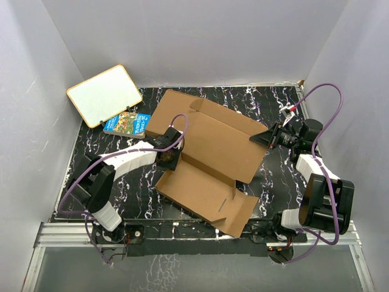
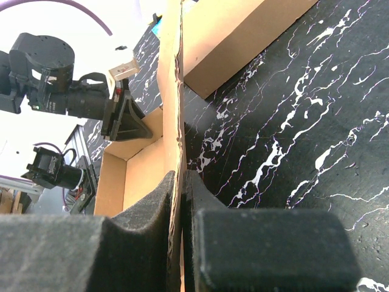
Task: Fold the paper box
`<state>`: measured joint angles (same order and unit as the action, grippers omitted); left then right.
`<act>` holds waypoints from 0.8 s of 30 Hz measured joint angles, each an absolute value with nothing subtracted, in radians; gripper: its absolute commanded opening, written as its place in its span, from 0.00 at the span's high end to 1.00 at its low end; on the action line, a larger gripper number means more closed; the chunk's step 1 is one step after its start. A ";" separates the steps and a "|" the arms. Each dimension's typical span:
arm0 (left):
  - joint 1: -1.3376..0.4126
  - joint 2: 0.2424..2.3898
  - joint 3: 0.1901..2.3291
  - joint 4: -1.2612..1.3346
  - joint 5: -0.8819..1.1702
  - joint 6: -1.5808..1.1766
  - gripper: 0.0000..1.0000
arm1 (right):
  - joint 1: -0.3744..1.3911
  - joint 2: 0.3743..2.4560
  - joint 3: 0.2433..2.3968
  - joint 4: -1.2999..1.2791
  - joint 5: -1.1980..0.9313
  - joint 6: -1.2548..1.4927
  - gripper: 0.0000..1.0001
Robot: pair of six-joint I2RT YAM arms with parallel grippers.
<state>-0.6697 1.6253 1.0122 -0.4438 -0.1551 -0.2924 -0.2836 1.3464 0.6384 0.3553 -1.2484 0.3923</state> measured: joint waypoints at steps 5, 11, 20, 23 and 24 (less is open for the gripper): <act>-0.670 1.663 1.012 -0.427 -0.162 -0.293 0.73 | -0.284 1.348 0.638 0.355 -1.248 0.391 0.92; -0.670 1.666 1.002 -0.402 -0.173 -0.292 0.93 | -0.283 1.349 0.638 0.348 -1.252 0.390 0.92; -0.681 1.668 0.999 -0.389 -0.175 -0.262 0.92 | -0.281 1.350 0.638 0.342 -1.253 0.389 0.92; -0.681 1.667 0.999 -0.389 -0.175 -0.264 0.75 | -0.281 1.350 0.638 0.342 -1.253 0.387 0.92; -0.680 1.665 0.999 -0.389 -0.177 -0.268 0.69 | -0.281 1.350 0.638 0.342 -1.253 0.385 0.92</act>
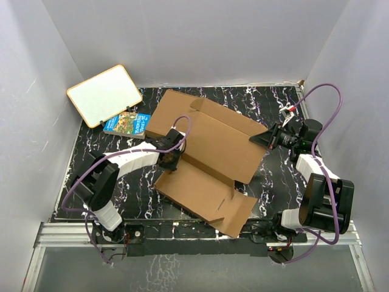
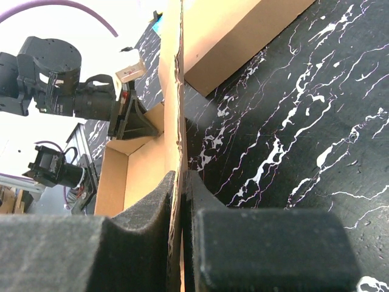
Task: Fold the paper box
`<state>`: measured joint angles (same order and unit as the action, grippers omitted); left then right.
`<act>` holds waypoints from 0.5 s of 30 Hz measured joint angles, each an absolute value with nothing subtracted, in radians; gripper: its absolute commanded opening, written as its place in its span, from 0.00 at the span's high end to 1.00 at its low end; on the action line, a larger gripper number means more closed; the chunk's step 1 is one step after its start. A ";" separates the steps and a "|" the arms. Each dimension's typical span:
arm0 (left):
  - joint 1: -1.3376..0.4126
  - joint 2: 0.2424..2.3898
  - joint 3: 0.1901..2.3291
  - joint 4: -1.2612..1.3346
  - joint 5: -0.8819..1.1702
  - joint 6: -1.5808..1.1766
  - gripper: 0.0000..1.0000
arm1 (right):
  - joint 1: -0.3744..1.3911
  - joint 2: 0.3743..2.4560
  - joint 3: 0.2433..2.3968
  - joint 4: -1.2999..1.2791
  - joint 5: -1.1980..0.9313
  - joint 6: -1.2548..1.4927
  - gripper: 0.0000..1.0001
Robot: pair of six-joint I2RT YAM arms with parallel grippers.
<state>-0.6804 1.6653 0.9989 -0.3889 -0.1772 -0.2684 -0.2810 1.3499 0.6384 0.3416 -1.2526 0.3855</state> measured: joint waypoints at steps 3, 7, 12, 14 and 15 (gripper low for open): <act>-0.675 1.650 0.993 -0.393 -0.175 -0.284 0.51 | -0.282 1.350 0.638 0.335 -1.253 0.373 0.92; -0.669 1.570 0.987 -0.392 -0.148 -0.300 0.30 | -0.283 1.350 0.644 0.302 -1.253 0.339 0.92; -0.659 1.406 0.987 -0.369 -0.082 -0.307 0.17 | -0.282 1.350 0.704 0.184 -1.270 0.236 0.92; -0.630 1.343 0.981 -0.327 -0.001 -0.311 0.10 | -0.282 1.355 0.765 0.097 -1.280 0.157 0.92; -0.592 1.309 0.968 -0.285 0.068 -0.322 0.04 | -0.281 1.362 0.805 0.048 -1.282 0.113 0.92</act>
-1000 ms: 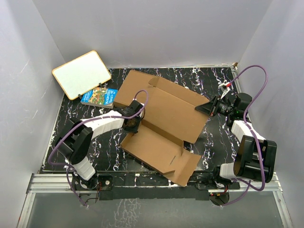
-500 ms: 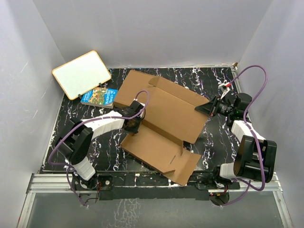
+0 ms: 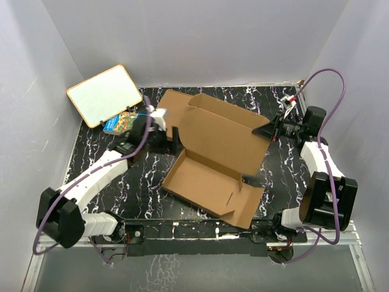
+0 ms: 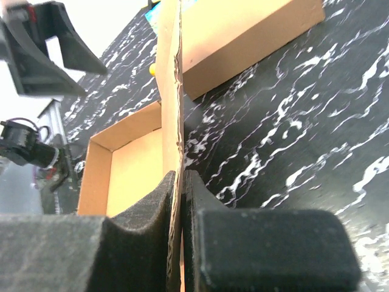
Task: Fold the paper box
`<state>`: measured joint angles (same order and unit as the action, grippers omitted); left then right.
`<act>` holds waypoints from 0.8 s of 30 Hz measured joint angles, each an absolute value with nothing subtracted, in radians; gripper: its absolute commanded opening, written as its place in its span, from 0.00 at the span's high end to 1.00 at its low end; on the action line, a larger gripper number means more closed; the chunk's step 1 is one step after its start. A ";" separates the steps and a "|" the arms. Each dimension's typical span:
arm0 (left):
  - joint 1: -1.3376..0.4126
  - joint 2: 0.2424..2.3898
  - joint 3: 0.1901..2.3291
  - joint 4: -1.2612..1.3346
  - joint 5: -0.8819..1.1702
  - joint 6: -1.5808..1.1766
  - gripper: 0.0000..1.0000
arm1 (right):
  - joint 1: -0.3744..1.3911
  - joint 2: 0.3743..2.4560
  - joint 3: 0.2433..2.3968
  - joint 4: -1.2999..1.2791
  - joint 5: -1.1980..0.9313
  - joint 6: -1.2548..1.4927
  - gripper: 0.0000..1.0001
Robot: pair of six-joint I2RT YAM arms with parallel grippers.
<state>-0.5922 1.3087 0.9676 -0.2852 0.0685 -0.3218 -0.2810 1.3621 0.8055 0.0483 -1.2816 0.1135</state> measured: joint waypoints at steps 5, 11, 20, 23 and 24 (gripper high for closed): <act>-0.330 1.206 0.861 0.015 0.346 -0.436 0.03 | -0.279 1.414 0.971 -0.141 -1.269 -0.091 0.92; -0.204 1.362 0.852 0.369 0.599 -0.561 0.04 | -0.270 1.549 1.165 -0.427 -1.282 -0.368 0.92; -0.187 1.724 0.939 0.677 0.794 -0.521 0.07 | -0.238 1.669 1.379 -0.822 -1.295 -0.732 0.92; -0.187 1.811 1.024 0.731 0.861 -0.508 0.11 | -0.221 1.669 1.386 -0.863 -1.292 -0.774 0.92; -0.187 1.838 1.055 0.744 0.885 -0.506 0.14 | -0.215 1.669 1.386 -0.868 -1.292 -0.782 0.92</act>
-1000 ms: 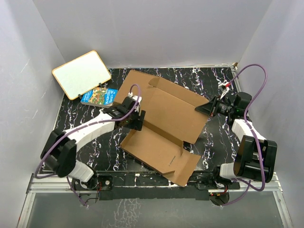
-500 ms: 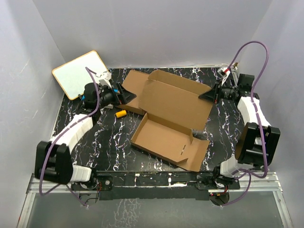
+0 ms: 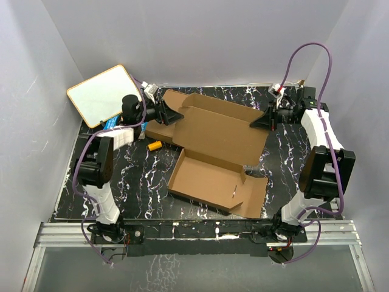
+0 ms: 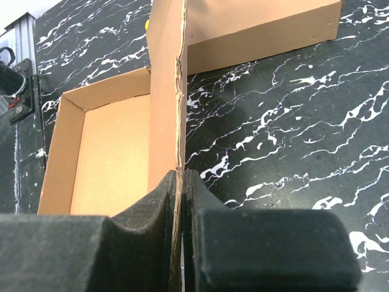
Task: Fold the paper box
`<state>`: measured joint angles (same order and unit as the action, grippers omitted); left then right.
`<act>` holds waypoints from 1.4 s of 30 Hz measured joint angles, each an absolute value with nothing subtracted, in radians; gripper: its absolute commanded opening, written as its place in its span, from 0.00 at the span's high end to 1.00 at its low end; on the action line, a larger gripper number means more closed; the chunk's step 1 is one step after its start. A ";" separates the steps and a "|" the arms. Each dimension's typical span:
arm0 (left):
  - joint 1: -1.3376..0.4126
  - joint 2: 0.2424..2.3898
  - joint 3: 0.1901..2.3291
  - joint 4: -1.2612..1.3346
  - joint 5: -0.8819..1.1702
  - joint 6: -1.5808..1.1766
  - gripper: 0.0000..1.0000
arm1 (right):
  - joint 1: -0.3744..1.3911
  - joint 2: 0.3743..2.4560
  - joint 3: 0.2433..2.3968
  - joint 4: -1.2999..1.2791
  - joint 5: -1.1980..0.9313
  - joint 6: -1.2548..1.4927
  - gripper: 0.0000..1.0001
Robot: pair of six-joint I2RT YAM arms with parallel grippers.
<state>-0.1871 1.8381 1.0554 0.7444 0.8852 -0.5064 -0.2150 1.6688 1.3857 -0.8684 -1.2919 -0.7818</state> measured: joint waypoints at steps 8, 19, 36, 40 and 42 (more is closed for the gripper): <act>-0.190 1.997 1.203 0.856 1.086 -0.558 0.46 | -0.171 1.673 1.407 -0.897 -1.287 -0.812 0.92; -0.196 2.036 1.175 1.172 1.193 -0.740 1.00 | -0.159 1.703 1.460 -0.918 -1.275 -0.818 0.92; -0.202 1.611 0.746 1.114 0.878 -0.429 1.00 | -0.146 1.650 1.439 -0.799 -1.179 -0.664 0.37; -0.207 1.473 0.624 1.099 0.768 -0.374 1.00 | -0.151 1.529 1.348 -0.725 -1.135 -0.606 0.24; -0.213 1.417 0.575 1.094 0.722 -0.358 1.00 | -0.156 1.460 1.291 -0.683 -1.121 -0.583 0.22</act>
<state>-0.2127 1.4170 0.5755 1.0939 0.7216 -0.3584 -0.1562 1.4601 1.2911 -0.6827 -1.1206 -0.5827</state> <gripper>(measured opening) 0.014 0.746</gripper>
